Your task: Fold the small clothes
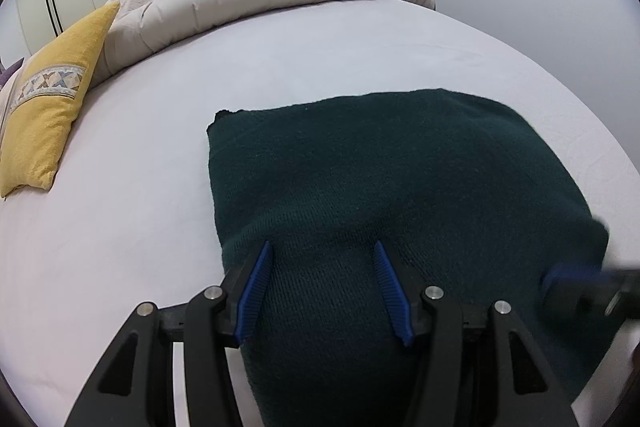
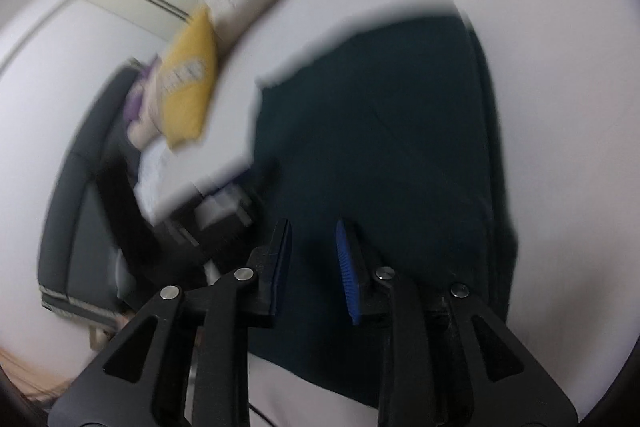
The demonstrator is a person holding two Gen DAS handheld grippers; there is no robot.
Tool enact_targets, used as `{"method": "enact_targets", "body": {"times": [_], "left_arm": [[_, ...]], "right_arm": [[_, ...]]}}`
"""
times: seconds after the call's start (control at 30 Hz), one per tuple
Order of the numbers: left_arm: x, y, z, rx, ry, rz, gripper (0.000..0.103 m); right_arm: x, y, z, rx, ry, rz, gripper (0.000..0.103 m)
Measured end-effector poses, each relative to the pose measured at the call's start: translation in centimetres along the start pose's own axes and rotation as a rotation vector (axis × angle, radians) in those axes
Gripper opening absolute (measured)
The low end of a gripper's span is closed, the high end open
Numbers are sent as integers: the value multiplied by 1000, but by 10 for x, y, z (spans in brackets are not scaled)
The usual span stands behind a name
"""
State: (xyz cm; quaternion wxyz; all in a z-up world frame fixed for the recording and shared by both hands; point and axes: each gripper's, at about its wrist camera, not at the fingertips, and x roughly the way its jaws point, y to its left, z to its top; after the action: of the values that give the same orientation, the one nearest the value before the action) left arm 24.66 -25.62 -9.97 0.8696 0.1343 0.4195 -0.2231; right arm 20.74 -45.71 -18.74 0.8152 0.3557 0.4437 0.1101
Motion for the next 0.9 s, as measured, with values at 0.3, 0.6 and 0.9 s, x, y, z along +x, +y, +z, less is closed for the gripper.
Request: {"method": "enact_targets", "body": {"times": [0.3, 0.6, 0.9], "left_arm": [[-9, 1, -4, -19, -6, 6, 58], [-72, 55, -37, -257, -37, -10, 73], [-38, 69, -44, -413, 96, -190, 79]], "right_arm": [[-48, -27, -63, 37, -47, -18, 21], [-137, -25, -68, 14, -273, -173, 74], [-94, -36, 2, 92, -179, -87, 74]]}}
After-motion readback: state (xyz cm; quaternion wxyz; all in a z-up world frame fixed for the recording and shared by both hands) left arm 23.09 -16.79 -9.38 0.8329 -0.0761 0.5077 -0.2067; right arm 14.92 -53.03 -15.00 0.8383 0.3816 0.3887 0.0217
